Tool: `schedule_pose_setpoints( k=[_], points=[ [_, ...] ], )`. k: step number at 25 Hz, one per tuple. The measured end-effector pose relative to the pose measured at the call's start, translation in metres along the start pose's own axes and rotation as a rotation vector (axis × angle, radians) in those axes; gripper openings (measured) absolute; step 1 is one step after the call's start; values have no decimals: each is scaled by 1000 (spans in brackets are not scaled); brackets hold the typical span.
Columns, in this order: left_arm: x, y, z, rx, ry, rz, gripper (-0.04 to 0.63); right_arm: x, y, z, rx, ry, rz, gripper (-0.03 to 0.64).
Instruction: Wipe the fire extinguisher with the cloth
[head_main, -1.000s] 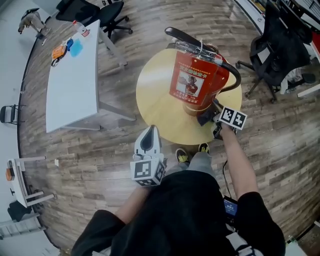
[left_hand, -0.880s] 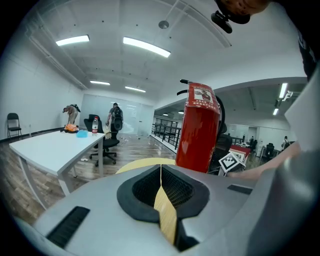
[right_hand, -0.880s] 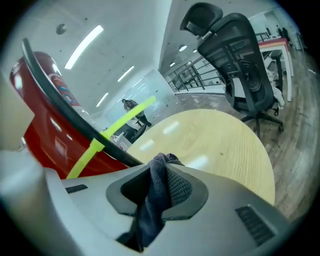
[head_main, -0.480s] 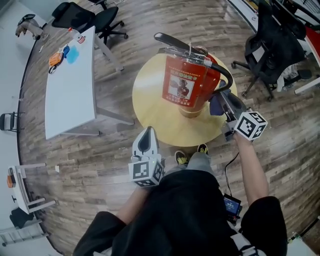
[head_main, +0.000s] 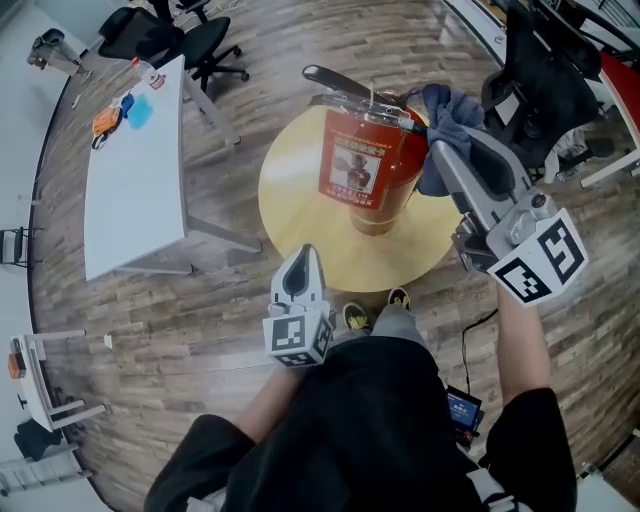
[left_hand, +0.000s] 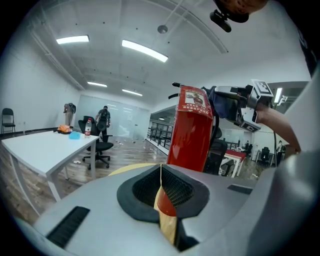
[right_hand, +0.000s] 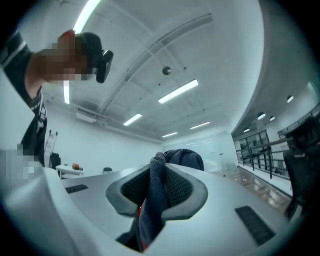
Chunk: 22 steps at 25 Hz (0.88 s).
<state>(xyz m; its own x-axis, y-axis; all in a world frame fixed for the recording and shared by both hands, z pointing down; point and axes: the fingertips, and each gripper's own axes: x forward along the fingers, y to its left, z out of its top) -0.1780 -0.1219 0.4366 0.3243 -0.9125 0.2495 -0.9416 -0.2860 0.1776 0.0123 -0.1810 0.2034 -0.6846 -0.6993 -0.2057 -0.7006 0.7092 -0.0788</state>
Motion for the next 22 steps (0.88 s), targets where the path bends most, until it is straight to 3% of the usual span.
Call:
schedule_pose_setpoints(
  k=[4,8,11,14,17,21,22],
  points=[
    [-2,0,2,-1,-16,10,25,19,44,-5,-62,100,101,78],
    [-4,6,4,-1,-30,27,23,50,80,-43,-73,245,135,78],
    [-5,12,7,-3,-38,41,25,65,85,-55,-122,249,25,78],
    [-8,16,5,-8,-34,52,25,69,89,-71,-104,234,-39,78],
    [-11,18,0,-13,-22,57,25,76,97,-64,-110,218,-62,78],
    [-14,20,-9,-16,-2,65,25,81,108,-74,-167,150,-23,78],
    [-14,20,-9,-16,-1,67,25,82,109,-82,-148,179,-25,78]
  ],
)
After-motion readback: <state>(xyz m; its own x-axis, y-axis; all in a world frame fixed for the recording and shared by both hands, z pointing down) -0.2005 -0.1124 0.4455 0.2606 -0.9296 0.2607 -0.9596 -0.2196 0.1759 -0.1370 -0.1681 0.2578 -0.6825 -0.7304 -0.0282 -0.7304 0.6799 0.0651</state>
